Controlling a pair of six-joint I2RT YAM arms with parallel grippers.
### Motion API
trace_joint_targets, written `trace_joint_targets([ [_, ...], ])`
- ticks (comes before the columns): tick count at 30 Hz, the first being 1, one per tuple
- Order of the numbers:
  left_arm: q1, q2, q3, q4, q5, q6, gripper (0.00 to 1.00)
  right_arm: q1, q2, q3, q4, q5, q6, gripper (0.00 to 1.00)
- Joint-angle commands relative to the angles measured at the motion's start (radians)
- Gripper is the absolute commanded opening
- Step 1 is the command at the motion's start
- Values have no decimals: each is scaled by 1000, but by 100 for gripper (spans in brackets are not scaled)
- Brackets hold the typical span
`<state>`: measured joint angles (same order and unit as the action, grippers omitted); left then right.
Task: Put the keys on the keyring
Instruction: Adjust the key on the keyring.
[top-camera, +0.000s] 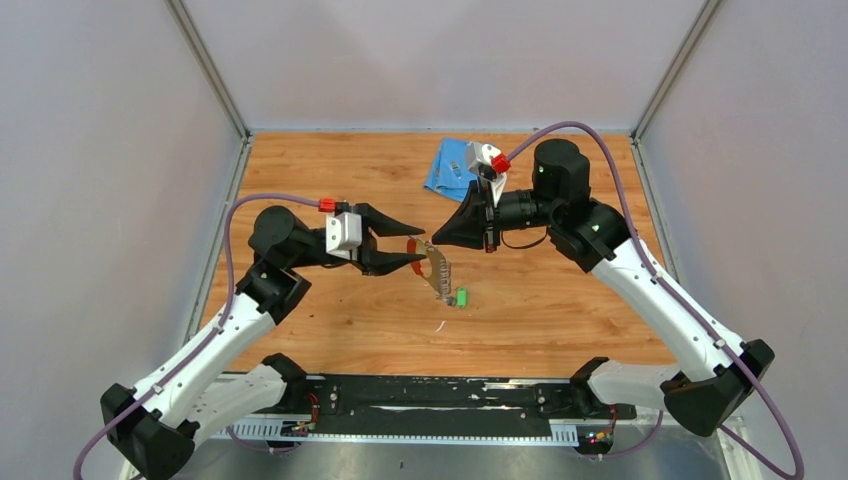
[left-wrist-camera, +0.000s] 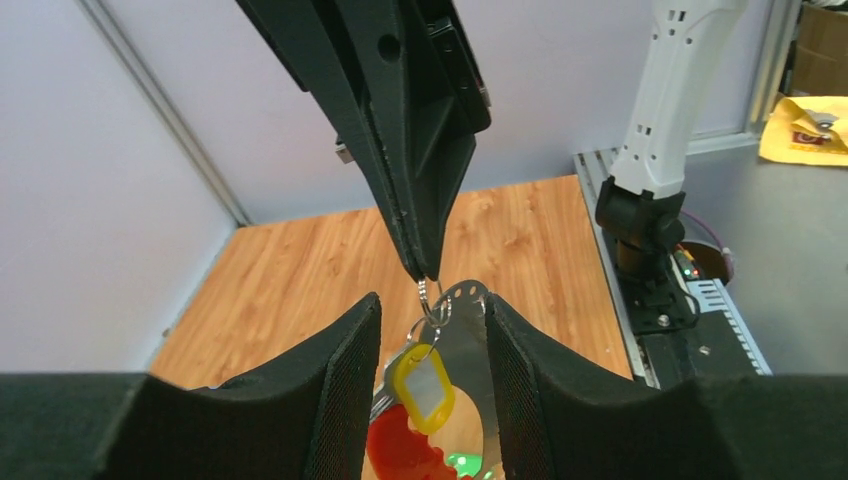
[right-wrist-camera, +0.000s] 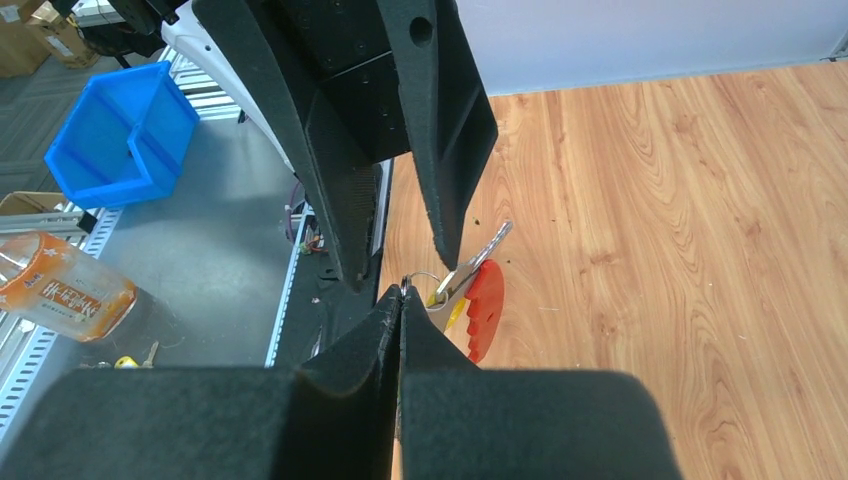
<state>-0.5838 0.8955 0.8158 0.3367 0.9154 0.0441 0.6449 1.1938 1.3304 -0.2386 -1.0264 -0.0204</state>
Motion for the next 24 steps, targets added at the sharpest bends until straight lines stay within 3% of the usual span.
trace_joint_targets([
  [1, 5, -3, 20, -1, 53, -28, 46, -13, -8, -4, 30, -39, 14, 1],
  [6, 5, 16, 17, 1, 92, -17, 41, -10, -4, -3, 32, -42, 14, 1],
  [13, 5, 41, 19, -7, 40, -2, 30, -5, -7, -12, 38, -47, 14, 1],
  [20, 4, 60, 40, -13, 19, -3, 2, -4, -6, -16, 45, -47, 14, 0],
  [24, 5, 67, 48, -15, 26, -25, 0, -2, -3, -21, 45, -44, 14, 1],
])
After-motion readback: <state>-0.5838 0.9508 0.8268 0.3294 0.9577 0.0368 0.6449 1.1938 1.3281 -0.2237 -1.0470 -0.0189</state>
